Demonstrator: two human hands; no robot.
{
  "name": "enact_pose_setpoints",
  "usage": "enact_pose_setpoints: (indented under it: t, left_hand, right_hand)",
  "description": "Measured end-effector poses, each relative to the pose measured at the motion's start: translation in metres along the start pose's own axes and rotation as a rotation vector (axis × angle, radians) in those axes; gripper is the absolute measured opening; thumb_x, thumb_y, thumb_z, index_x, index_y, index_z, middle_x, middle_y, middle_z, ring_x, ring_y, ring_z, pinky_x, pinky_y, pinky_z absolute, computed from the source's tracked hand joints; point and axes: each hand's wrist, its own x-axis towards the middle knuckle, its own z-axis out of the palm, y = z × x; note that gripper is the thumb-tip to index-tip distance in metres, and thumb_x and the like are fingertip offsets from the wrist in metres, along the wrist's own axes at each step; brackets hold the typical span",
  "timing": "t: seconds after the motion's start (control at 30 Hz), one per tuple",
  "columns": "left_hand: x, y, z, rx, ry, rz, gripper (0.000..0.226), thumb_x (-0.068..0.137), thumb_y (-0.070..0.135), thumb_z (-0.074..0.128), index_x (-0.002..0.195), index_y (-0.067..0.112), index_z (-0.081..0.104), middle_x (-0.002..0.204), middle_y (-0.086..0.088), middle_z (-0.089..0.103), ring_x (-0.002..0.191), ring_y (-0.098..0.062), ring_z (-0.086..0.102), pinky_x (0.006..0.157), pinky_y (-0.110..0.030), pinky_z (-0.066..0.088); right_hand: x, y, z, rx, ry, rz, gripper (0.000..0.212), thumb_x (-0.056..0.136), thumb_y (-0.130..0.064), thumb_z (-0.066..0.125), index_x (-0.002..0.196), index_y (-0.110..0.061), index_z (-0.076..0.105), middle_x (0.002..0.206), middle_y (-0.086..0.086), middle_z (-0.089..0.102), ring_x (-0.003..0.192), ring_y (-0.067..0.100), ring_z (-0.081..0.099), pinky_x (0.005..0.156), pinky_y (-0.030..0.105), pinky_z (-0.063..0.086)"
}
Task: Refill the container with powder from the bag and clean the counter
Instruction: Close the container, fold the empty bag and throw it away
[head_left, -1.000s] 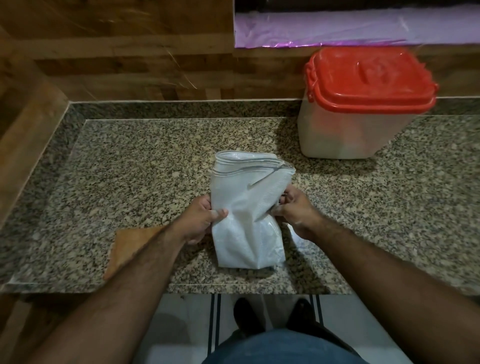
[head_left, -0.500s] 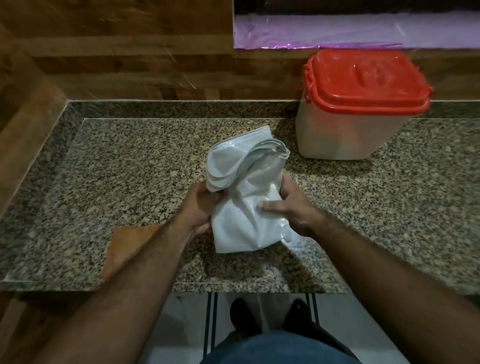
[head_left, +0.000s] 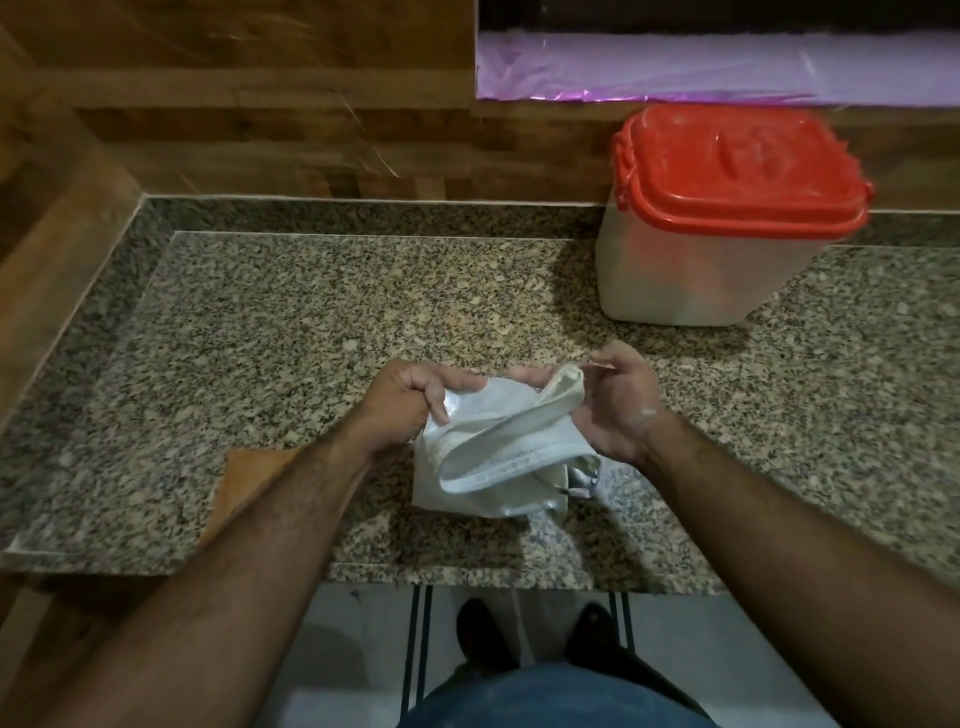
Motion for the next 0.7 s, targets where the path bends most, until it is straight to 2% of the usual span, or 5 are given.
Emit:
enact_pose_setpoints:
  t: [0.1,0.23,0.4,0.57,0.7]
  left_hand:
    - [0.006,0.007,-0.003,0.078,-0.038,0.019,0.048,0.072,-0.035,0.049,0.047,0.003,0.065,0.099,-0.002,0.086,0.103,-0.015,0.08,0.083,-0.032,0.065]
    - [0.008,0.016,-0.001,0.003,-0.028,0.004,0.052,0.072,-0.034,0.052,0.048,0.008,0.069,0.103,-0.005,0.085,0.109,-0.019,0.079,0.087,-0.035,0.065]
    - [0.003,0.013,0.004,-0.401,0.043,-0.149,0.044,0.093,-0.012,0.065,0.128,0.013,0.074,0.133,-0.017,0.076,0.114,-0.035,0.076,0.083,-0.044,0.066]
    - [-0.014,-0.007,-0.007,-0.211,-0.138,-0.324,0.121,0.057,0.069,0.096,0.158,0.028,0.042,0.139,-0.011,0.069,0.116,-0.031,0.074,0.092,-0.046,0.062]
    - [-0.034,-0.004,-0.001,-0.019,0.014,-0.374,0.118,0.057,0.034,0.108,0.156,0.022,0.045,0.136,-0.005,0.071,0.119,-0.025,0.074,0.09,-0.036,0.065]
  right_hand:
    - [0.005,-0.014,0.015,-0.544,-0.059,0.157,0.062,0.083,-0.043,0.082,0.126,-0.004,0.061,0.124,0.019,0.069,0.101,0.031,0.072,0.084,0.043,0.063]
    - [0.003,-0.024,0.025,-0.946,-0.114,0.249,0.063,0.076,-0.007,0.094,0.13,-0.014,0.065,0.124,0.008,0.078,0.115,0.029,0.076,0.102,0.048,0.061]
    - [0.004,-0.017,0.016,-1.031,0.046,0.182,0.059,0.061,0.003,0.101,0.112,0.004,0.073,0.105,0.014,0.083,0.096,0.033,0.081,0.09,0.057,0.065]
    - [0.004,-0.007,0.015,-0.867,0.201,0.093,0.058,0.059,0.009,0.098,0.112,0.004,0.075,0.099,0.014,0.084,0.092,0.031,0.082,0.082,0.048,0.068]
    - [0.005,-0.004,0.022,-0.795,0.184,0.09,0.058,0.061,0.01,0.097,0.113,0.002,0.074,0.099,0.015,0.083,0.091,0.032,0.082,0.077,0.043,0.067]
